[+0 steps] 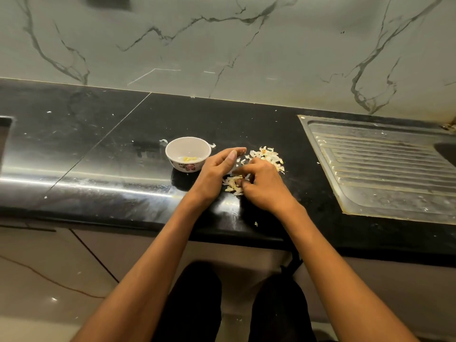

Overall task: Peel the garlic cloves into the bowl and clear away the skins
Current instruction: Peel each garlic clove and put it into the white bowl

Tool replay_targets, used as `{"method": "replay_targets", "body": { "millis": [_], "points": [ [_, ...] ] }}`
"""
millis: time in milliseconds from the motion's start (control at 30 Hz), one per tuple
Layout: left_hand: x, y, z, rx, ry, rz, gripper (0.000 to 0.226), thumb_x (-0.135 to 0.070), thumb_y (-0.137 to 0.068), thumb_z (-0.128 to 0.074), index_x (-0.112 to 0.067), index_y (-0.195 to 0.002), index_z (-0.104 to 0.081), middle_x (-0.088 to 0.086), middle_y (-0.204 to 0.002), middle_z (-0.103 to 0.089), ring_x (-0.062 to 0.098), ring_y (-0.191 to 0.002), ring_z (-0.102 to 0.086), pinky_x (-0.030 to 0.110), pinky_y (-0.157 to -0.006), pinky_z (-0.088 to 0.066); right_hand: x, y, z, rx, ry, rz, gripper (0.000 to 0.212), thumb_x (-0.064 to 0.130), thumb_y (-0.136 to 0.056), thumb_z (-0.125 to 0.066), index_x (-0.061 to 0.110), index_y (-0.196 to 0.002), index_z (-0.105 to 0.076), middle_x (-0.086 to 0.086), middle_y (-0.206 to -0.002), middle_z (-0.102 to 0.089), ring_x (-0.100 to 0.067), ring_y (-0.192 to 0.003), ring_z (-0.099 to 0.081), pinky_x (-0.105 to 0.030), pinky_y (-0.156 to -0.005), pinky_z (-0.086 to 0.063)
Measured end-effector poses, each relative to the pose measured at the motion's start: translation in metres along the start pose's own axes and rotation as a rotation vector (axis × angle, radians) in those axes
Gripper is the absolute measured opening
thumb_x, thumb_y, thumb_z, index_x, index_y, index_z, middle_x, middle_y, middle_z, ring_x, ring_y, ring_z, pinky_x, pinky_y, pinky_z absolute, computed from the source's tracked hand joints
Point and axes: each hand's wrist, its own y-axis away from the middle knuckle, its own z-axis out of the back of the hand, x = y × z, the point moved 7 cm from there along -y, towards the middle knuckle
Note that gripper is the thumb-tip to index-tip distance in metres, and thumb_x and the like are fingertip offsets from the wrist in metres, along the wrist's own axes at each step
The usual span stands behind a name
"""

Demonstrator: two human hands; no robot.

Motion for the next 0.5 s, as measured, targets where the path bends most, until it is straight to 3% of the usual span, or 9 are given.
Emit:
{"method": "replay_targets", "body": {
  "millis": [167, 333, 500],
  "points": [
    [0.000, 0.001, 0.004, -0.071, -0.008, -0.002, 0.048, -0.037, -0.097, -0.050, -0.006, -0.128, -0.068, 0.005, -0.127, -0.071, 0.016, -0.123, -0.064, 0.040, -0.110, -0.049, 0.003, 0.001, 0.002, -0.010, -0.036, -0.020, 0.022, 0.007, -0.090, -0.072, 0.017, -0.107, -0.080, -0.001, -0.102, -0.066, -0.015, -0.092, -0.059, -0.033, -0.086, -0.051],
    [0.003, 0.001, 0.012, -0.144, 0.010, 0.017, 0.031, -0.018, -0.106, -0.053, 0.000, -0.123, -0.070, 0.010, -0.120, -0.074, 0.020, -0.118, -0.067, 0.040, -0.107, -0.051, -0.003, 0.001, 0.004, -0.077, -0.206, -0.080, 0.015, 0.005, -0.083, -0.081, 0.018, -0.089, -0.080, 0.010, -0.079, -0.069, -0.002, -0.069, -0.057, -0.023, -0.072, -0.047],
    [0.004, 0.003, 0.011, -0.141, 0.013, 0.038, 0.022, -0.011, -0.104, -0.055, -0.005, -0.115, -0.074, 0.009, -0.112, -0.076, 0.022, -0.111, -0.071, 0.033, -0.098, -0.056, -0.012, 0.002, 0.008, -0.193, -0.366, -0.079, 0.008, 0.015, -0.090, -0.078, 0.020, -0.084, -0.077, 0.004, -0.078, -0.072, -0.017, -0.075, -0.067, -0.037, -0.075, -0.057]
  ]
}}
